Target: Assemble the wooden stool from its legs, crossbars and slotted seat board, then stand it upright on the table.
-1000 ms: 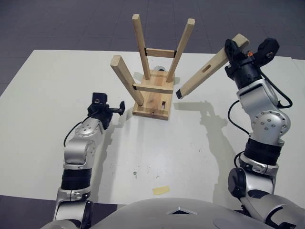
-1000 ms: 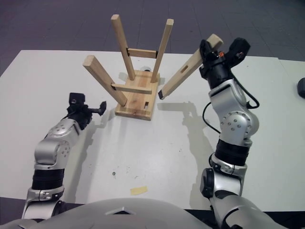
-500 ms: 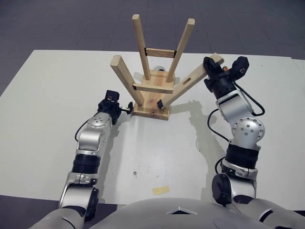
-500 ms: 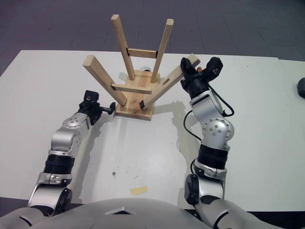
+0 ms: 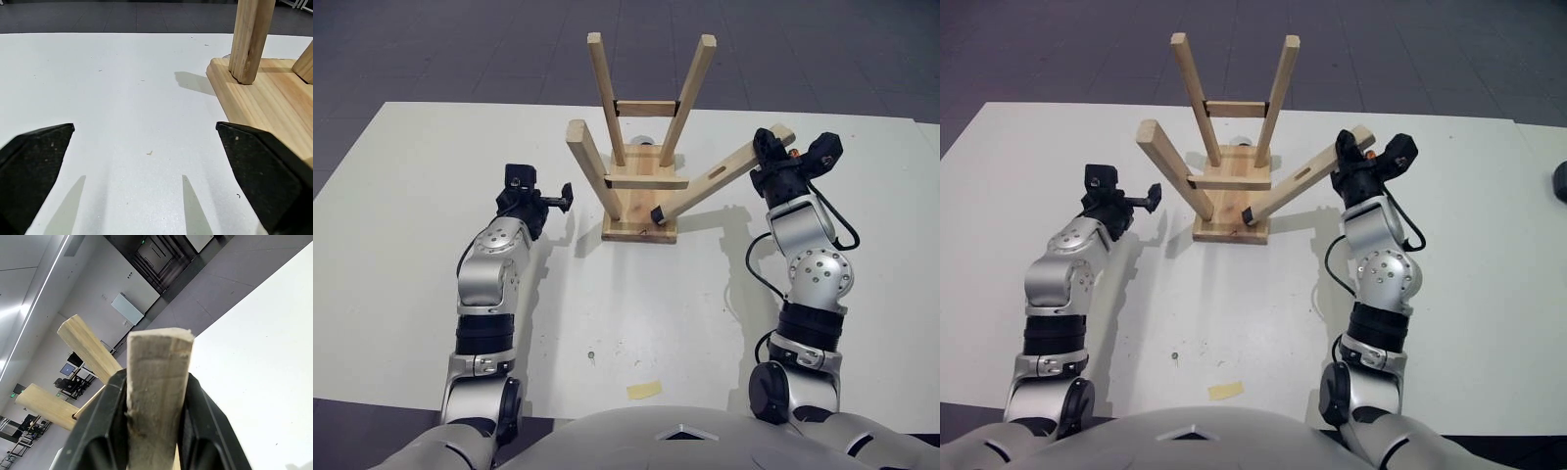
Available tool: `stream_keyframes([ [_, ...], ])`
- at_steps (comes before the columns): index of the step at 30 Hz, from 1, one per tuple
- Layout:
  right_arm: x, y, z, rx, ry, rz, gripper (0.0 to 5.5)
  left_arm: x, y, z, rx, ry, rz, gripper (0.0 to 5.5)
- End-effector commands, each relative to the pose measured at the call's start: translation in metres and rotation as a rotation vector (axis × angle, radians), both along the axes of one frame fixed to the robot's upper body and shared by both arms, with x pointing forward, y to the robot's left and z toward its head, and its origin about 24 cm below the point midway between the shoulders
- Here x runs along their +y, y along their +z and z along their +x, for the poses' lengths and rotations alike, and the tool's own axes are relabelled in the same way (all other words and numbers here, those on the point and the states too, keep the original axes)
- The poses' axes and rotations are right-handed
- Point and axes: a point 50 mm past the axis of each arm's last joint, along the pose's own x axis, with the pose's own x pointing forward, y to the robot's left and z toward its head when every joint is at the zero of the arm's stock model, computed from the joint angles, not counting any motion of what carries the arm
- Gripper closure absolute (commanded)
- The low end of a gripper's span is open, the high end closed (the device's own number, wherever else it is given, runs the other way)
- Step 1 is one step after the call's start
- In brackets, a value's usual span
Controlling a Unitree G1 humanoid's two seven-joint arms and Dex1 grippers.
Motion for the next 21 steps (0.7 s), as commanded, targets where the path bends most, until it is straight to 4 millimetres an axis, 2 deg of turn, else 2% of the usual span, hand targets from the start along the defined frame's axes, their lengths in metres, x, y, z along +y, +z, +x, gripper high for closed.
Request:
stream_keyframes([
  [1, -0.019, -0.014, -0.004, 0.100, -0.086, -0.039, 4.47, -0.001, -0.002, -0.004, 0.016, 0.011, -0.004, 0.10],
  [6, -0.019, 0.002, -0.004, 0.028, -0.086, 0.082, 4.47, -0.004, -0.004, -0.004, 0.021, 0.007, -0.017, 0.10],
  [10, -0.022, -0.006, -0.002, 0.065, -0.107, 0.218, 4.48, -0.008, -0.002, -0.003, 0.007, -0.006, -0.033, 0.10],
  [15, -0.022, -0.010, -0.001, 0.071, -0.124, 0.144, 4.48, -0.009, -0.001, -0.003, -0.002, -0.007, -0.037, 0.10],
  [21, -0.019, -0.014, 0.000, 0.048, -0.144, 0.159, 4.48, -0.013, 0.001, -0.001, -0.019, -0.028, -0.047, 0.10],
])
